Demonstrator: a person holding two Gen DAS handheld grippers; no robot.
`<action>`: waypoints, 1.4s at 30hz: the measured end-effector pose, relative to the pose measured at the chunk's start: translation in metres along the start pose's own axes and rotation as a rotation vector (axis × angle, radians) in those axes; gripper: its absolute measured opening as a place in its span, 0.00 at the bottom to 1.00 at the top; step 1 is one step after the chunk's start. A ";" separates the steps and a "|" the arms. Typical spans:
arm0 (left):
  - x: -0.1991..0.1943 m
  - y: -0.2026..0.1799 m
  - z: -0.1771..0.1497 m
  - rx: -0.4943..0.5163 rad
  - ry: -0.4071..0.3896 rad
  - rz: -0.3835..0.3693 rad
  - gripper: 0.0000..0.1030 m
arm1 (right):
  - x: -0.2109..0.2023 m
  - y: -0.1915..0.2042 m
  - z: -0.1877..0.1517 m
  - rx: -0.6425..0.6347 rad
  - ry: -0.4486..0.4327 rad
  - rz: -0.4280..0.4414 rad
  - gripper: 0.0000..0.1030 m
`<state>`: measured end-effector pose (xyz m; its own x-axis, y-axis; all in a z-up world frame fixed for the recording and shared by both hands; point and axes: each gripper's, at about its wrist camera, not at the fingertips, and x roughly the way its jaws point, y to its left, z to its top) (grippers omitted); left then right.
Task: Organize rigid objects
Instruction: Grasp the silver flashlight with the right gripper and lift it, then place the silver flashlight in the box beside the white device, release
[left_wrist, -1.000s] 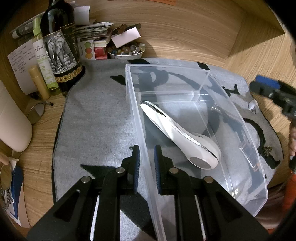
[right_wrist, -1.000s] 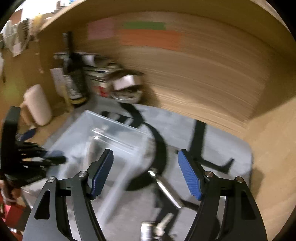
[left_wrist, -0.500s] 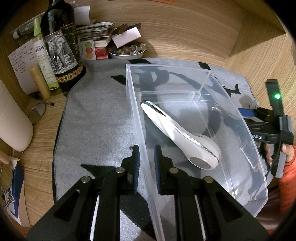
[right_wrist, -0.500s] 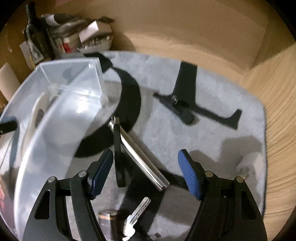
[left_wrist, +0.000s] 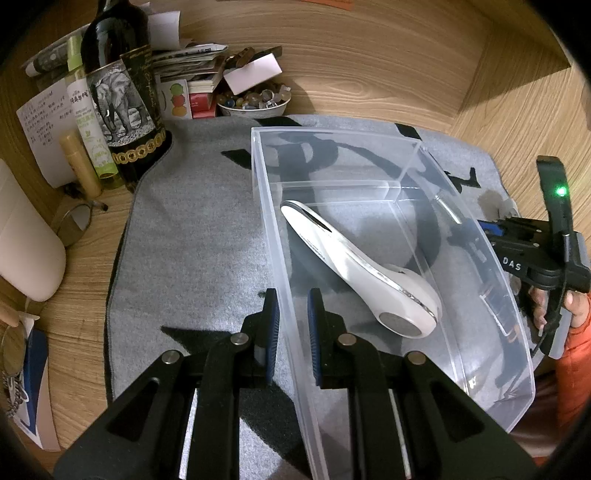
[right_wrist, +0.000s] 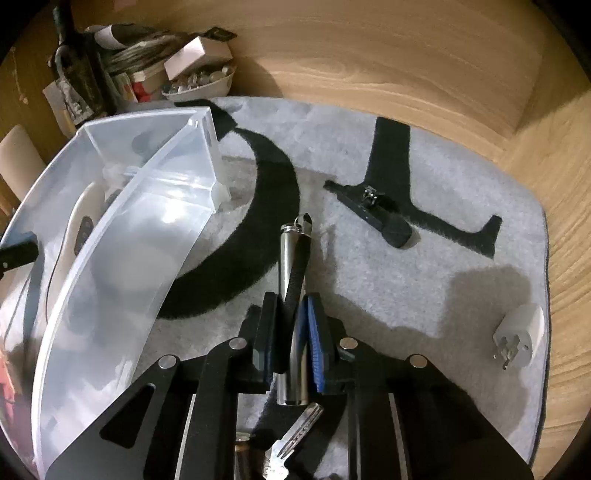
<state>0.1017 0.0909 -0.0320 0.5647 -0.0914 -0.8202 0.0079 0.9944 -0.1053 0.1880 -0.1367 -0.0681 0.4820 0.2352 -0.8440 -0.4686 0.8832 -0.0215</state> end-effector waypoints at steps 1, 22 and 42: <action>0.000 0.001 0.000 0.001 0.000 0.000 0.13 | -0.003 0.000 0.000 0.002 -0.010 -0.003 0.14; 0.000 -0.001 0.000 -0.005 -0.001 -0.001 0.13 | -0.089 0.036 0.039 -0.057 -0.271 0.054 0.14; 0.000 -0.003 0.000 -0.005 -0.002 -0.004 0.13 | -0.055 0.107 0.051 -0.194 -0.173 0.138 0.14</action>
<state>0.1020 0.0881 -0.0319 0.5667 -0.0951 -0.8184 0.0060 0.9938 -0.1113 0.1491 -0.0349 0.0034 0.5155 0.4279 -0.7424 -0.6629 0.7481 -0.0291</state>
